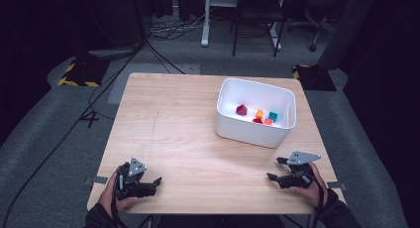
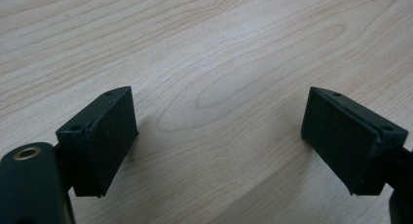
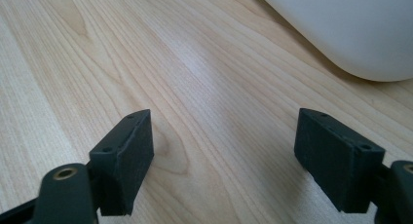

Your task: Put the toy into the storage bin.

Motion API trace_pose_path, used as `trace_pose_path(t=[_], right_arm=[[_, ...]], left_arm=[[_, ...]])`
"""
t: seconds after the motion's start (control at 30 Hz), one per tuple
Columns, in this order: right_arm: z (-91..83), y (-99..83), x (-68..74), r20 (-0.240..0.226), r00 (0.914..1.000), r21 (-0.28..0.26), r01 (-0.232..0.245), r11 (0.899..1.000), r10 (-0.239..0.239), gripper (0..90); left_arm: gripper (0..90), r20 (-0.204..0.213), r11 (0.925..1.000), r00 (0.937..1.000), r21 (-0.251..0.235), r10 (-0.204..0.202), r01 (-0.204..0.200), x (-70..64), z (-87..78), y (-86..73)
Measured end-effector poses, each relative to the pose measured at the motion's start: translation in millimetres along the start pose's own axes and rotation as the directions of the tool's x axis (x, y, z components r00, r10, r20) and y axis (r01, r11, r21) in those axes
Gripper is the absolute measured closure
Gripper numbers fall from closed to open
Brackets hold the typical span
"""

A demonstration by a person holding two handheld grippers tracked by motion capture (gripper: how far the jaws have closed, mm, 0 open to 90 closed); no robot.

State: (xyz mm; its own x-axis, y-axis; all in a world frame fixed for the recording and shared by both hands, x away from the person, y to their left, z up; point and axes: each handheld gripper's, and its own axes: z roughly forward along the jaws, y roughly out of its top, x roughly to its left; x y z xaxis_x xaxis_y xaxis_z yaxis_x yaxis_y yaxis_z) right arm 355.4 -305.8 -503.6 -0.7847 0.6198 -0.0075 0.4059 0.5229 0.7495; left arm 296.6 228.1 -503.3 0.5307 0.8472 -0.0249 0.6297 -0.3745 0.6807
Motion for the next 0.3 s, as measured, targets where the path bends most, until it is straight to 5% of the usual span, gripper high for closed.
trace_pose_path(t=[0.3], right_arm=[[0.0,0.0,0.1,0.001,1.0000,-0.001,-0.001,1.000,0.001,22.4]], left_arm=[[13.0,-0.001,1.0000,1.0000,-0.001,-0.001,0.001,0.0,0.5,0.4]])
